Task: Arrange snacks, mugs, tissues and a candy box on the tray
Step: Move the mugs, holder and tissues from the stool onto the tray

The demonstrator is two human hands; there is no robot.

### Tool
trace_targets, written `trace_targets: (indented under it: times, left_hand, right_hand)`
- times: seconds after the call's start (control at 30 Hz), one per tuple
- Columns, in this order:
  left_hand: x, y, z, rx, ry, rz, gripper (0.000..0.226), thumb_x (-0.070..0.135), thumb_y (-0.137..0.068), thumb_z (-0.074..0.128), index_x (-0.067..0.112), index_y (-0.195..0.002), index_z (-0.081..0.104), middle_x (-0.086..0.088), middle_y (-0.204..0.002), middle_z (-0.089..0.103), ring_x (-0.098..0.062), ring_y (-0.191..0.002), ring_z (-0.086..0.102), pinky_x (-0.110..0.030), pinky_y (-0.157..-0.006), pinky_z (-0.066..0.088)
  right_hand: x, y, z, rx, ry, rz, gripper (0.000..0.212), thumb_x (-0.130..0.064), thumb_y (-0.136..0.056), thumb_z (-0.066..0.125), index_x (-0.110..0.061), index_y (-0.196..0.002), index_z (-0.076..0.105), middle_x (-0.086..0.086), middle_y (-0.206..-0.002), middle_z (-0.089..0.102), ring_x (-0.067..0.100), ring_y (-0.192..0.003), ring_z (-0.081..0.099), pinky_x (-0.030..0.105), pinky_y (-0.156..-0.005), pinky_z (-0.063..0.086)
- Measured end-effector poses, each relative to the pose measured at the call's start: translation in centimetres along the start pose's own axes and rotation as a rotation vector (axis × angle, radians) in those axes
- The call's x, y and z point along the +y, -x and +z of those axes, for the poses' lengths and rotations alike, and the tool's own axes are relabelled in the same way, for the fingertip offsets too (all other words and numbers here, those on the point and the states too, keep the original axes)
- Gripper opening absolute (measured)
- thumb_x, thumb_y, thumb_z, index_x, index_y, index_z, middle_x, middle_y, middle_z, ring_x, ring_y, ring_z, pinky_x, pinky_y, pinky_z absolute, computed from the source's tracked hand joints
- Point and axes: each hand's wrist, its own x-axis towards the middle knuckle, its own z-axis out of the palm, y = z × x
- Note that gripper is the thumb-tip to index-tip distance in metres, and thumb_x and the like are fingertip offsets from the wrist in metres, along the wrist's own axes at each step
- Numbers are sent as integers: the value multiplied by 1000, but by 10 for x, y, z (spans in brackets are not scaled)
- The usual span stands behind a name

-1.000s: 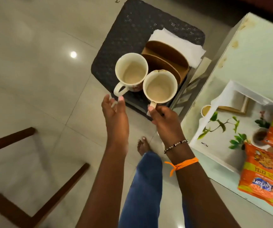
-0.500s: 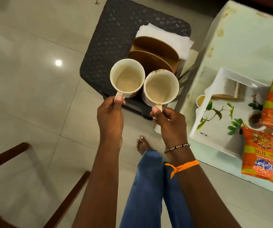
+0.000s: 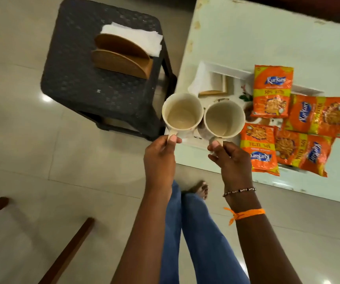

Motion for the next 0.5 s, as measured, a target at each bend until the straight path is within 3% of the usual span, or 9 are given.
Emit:
trace_targets:
  times: [0.1,0.27,0.4,0.5]
  left_hand:
    - [-4,6,29,-41,-57,-4,27,28,-92,52,32,-67,62,-4,-88,67,-19,-86,58,-37,-83,45]
    - [-16,2,58,-77,-155,22,23,23,-92,51,12,-81,68,-16,-97,70,-32,-97,61,-42,-90,45]
    - [-26,-1,62,-103,-140,10,24,25,-92,52,23,-71,62,-20,-98,69,-23,-82,53,-34,-80,42]
    - [-31,-2,61,-138,-136,-2,20,26,-93,51,17,-79,63,-24,-99,66,-16,-80,47,-31,-78,39]
  right_hand:
    - [10,-10,-26,-11,-42,21,13,-11,-88,55,-3,-82,63,4,-72,62,10,-71,58,11,-64,53]
    - [25,-28,-49,-47,-102,72,22,-8,-90,52,-9,-69,59,3,-70,59,7,-68,56,13,-64,54]
    - [35,-35,-52,-68,-124,74,22,-8,-90,51,-12,-70,59,2,-71,59,7,-69,56,14,-66,54]
    - [41,-37,-52,-83,-123,73,15,-8,-90,51,-6,-78,60,1,-72,59,6,-72,57,15,-68,54]
